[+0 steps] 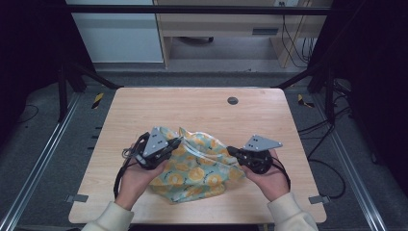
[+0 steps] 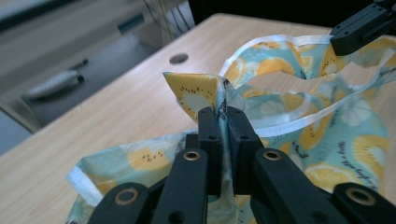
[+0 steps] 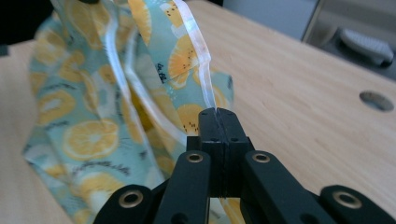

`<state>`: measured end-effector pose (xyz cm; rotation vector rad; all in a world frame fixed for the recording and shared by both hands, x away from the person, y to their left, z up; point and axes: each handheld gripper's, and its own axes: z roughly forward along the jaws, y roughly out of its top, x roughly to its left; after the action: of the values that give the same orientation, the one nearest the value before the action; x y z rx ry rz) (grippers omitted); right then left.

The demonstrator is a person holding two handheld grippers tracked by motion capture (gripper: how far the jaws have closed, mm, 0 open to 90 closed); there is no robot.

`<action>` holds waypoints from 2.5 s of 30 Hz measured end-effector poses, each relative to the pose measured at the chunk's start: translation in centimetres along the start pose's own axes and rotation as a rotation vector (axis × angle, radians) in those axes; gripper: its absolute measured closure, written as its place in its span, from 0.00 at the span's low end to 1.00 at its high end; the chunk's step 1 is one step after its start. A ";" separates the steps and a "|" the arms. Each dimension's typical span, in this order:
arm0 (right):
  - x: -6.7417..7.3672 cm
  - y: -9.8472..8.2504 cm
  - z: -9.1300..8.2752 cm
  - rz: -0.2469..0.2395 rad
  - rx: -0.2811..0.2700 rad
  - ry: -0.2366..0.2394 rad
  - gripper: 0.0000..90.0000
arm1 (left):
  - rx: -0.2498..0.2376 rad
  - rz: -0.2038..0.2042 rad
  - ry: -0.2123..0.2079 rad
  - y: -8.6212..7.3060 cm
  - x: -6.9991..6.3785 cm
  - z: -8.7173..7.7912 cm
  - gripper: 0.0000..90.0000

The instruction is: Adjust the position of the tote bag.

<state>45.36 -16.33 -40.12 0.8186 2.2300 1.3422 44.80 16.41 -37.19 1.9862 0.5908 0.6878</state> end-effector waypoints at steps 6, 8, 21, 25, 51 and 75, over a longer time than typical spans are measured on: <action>3.2 -0.7 -1.4 -0.061 -0.007 0.074 1.00 | -0.048 0.042 -0.033 -3.5 -1.6 -3.5 0.97; 4.2 -1.6 -1.2 -0.073 0.013 0.097 1.00 | -0.054 0.054 -0.068 -5.1 -2.1 -3.9 0.97; 6.0 -5.8 2.9 -0.090 0.182 0.134 1.00 | 0.189 0.049 -0.108 -11.3 -1.3 -1.6 0.99; 5.7 -6.8 3.5 -0.068 0.255 0.129 1.00 | 0.259 0.081 -0.111 -11.8 -1.6 -1.3 0.99; 2.4 0.0 2.7 -0.052 0.144 0.003 0.34 | 0.287 0.068 -0.119 -12.1 -1.9 -1.2 0.97; 0.8 5.7 7.6 -0.077 0.156 0.044 0.99 | 0.266 0.037 -0.105 -11.8 -1.4 -2.0 1.00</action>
<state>50.95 -8.81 -38.54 0.7535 2.3990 1.1735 40.88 22.19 -47.05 2.2704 0.6079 0.5447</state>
